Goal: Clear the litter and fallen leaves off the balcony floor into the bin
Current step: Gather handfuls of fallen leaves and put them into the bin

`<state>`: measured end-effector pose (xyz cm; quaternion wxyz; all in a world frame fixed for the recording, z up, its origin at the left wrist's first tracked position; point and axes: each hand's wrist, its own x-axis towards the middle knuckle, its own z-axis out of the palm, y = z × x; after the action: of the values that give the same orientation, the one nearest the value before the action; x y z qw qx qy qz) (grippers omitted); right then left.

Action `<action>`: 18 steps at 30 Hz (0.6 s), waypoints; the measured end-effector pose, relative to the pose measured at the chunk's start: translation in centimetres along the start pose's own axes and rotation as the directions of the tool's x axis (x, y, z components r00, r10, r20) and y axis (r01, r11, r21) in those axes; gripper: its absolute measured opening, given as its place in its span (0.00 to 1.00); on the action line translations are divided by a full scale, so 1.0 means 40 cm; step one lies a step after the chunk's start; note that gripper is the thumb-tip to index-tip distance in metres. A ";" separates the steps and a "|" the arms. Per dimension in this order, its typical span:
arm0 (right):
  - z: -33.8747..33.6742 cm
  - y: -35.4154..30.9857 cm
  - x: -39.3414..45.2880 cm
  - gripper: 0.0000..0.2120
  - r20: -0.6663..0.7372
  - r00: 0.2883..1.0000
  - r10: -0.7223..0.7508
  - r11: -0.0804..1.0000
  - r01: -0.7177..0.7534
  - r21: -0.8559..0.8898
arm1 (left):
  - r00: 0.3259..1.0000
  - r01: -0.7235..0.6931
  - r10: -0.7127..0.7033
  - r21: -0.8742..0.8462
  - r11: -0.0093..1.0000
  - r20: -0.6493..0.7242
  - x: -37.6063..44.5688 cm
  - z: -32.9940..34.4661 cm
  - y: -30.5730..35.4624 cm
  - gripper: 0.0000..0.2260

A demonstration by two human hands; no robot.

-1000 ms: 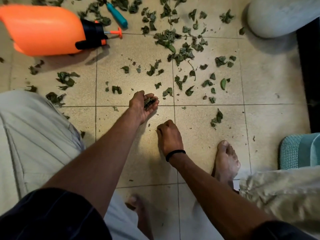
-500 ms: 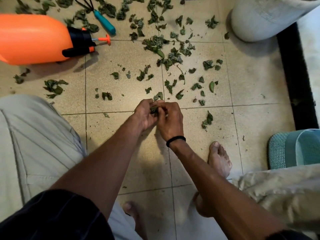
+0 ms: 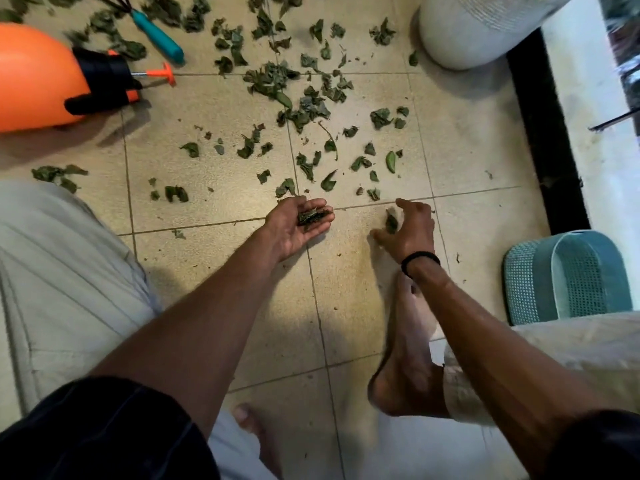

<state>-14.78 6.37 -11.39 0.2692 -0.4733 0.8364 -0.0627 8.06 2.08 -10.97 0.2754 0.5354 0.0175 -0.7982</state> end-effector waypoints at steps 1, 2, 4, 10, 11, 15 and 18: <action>-0.006 0.016 0.000 0.43 0.072 0.997 -0.036 0.995 0.042 -0.087 | 1.000 -0.001 0.001 0.009 1.000 0.002 0.002 0.001 -0.002 0.17; -0.007 0.028 0.000 0.46 0.126 0.990 -0.069 0.985 0.088 -0.150 | 1.000 -0.003 0.003 0.018 1.000 0.001 0.003 0.002 -0.004 0.17; 0.001 0.045 -0.002 0.44 0.178 0.977 -0.114 0.963 0.153 -0.221 | 1.000 -0.003 0.003 0.032 0.999 -0.010 0.010 0.003 -0.007 0.18; 0.043 0.052 -0.018 0.18 0.050 0.964 -0.263 0.940 0.267 -0.214 | 0.999 -0.015 0.017 0.057 0.998 -0.037 0.013 0.004 -0.010 0.18; 0.049 0.051 -0.026 0.14 0.030 0.964 -0.263 0.943 0.263 -0.204 | 0.999 -0.016 0.018 0.062 0.998 -0.043 0.014 0.003 -0.012 0.18; 0.067 0.050 -0.052 0.11 0.028 0.963 -0.267 0.941 0.267 -0.209 | 0.997 -0.016 0.024 0.097 0.995 -0.075 0.013 0.005 -0.020 0.18; 0.071 0.029 -0.051 0.09 0.013 0.961 -0.278 0.949 0.276 -0.154 | 0.996 -0.019 0.031 0.132 0.991 -0.087 0.010 0.009 -0.025 0.17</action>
<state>-13.38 9.12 -13.39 0.2166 -0.6050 0.7653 -0.0369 7.19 2.64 -11.40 0.2486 0.5875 -0.0294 -0.7695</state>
